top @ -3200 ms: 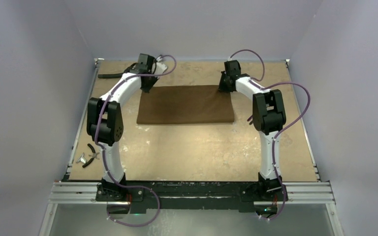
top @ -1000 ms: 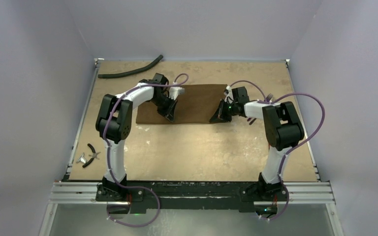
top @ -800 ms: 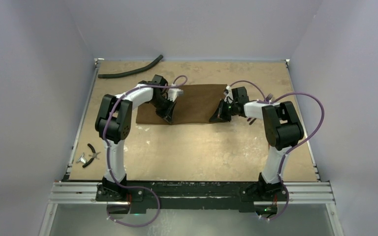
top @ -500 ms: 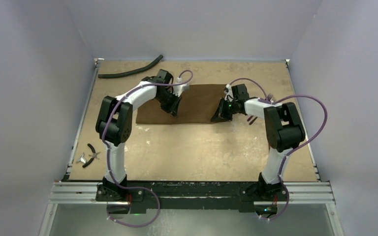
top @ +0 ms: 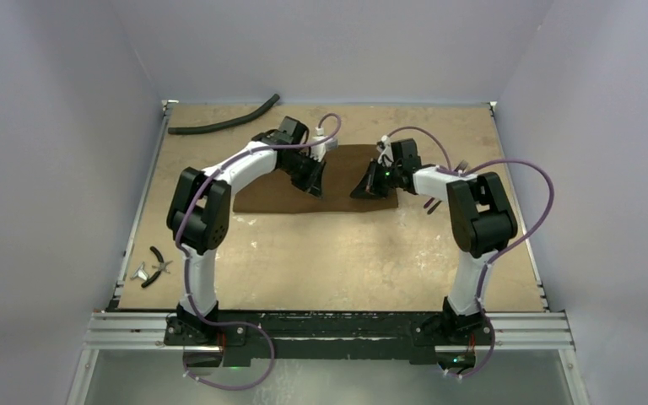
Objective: Fold the napkin into a case and place the utensils inside
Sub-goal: Smooth out the rectangle-folded napkin at the center of the board.
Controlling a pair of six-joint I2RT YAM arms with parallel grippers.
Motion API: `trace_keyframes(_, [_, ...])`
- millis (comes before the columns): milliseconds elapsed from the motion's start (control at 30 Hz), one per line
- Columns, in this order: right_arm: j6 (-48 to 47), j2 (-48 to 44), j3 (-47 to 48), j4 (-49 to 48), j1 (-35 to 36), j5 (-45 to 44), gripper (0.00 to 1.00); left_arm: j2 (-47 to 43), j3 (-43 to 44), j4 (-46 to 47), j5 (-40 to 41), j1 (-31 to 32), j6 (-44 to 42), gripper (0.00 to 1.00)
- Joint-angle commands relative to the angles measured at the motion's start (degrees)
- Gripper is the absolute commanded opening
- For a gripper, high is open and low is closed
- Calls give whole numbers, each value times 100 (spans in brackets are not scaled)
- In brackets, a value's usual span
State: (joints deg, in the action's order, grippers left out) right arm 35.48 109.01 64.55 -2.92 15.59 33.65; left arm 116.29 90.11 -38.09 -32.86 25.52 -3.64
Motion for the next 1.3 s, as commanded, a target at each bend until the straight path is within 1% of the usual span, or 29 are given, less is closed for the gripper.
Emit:
trace_keyframes(0, [144, 211, -103, -118, 49, 209, 0, 125, -52, 671, -451, 217, 455, 6])
trace_keyframes(267, [205, 481, -534, -520, 41, 228, 0, 566, -38, 1458, -1024, 344, 1138, 5])
trace_keyframes(467, [131, 461, -522, -412, 40, 177, 0, 846, -206, 1599, -1140, 481, 1178, 5])
trace_keyframes(533, [121, 447, -539, -420, 39, 177, 0, 885, -377, 1556, -1050, 489, 1109, 5])
trace_keyframes(667, [92, 404, -566, -389, 29, 133, 0, 942, -488, 1002, -756, 436, 719, 3])
trace_keyframes(767, [83, 359, -588, -393, 25, 117, 0, 982, -525, 780, -649, 268, 555, 3])
trace_keyframes(833, [77, 336, -611, -417, 23, 124, 0, 993, -517, 701, -752, 90, 538, 3])
trace_keyframes(900, [75, 332, -646, -418, 23, 137, 0, 1009, -489, 661, -1059, -115, 606, 3])
trace_keyframes(967, [52, 332, -667, -430, 24, 150, 0, 1013, -435, 698, -1665, -285, 837, 2])
trace_keyframes(1033, [46, 350, -662, -434, 28, 151, 0, 985, -329, 733, -2272, -319, 1058, 2])
trace_keyframes(1067, [44, 359, -657, -430, 21, 147, 0, 929, -337, 905, -2525, -303, 1240, 2])
trace_keyframes(1167, [55, 375, -642, -458, 27, 143, 0, 807, -468, 1823, -3272, -229, 2034, 3])
trace_keyframes(1200, [61, 378, -641, -466, 25, 138, 0, 833, -417, 1945, -3305, -203, 2125, 3])
trace_keyframes(1267, [69, 354, -649, -464, 23, 99, 0, 999, -228, 1854, -3235, -188, 2139, 3])
